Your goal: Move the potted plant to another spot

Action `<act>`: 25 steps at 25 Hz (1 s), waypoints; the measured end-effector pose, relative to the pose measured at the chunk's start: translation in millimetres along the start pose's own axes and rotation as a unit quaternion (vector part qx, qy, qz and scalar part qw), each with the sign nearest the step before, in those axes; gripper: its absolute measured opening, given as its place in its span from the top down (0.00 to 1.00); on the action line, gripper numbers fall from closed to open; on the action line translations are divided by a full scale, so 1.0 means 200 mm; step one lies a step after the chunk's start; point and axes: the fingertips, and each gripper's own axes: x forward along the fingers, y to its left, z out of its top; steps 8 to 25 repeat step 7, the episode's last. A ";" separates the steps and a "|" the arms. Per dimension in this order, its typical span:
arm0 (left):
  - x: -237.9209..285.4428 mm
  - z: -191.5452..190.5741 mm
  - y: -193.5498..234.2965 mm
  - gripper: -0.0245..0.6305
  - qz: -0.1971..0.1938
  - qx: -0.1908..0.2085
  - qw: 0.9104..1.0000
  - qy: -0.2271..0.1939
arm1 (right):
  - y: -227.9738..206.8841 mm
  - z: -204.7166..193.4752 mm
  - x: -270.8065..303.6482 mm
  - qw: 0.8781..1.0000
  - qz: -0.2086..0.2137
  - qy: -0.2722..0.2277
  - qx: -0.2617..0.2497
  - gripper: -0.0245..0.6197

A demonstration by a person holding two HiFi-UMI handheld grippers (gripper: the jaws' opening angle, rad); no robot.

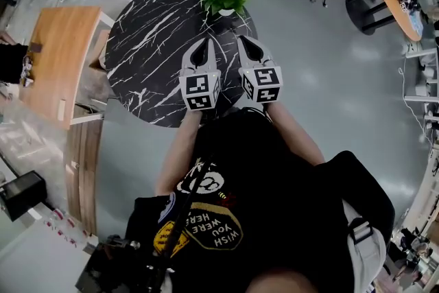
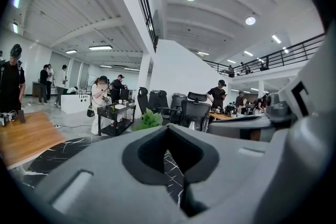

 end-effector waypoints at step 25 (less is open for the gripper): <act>0.00 -0.02 -0.03 0.96 -0.001 0.004 1.000 0.007 | -0.04 -0.02 0.01 1.000 0.003 0.005 0.005 0.96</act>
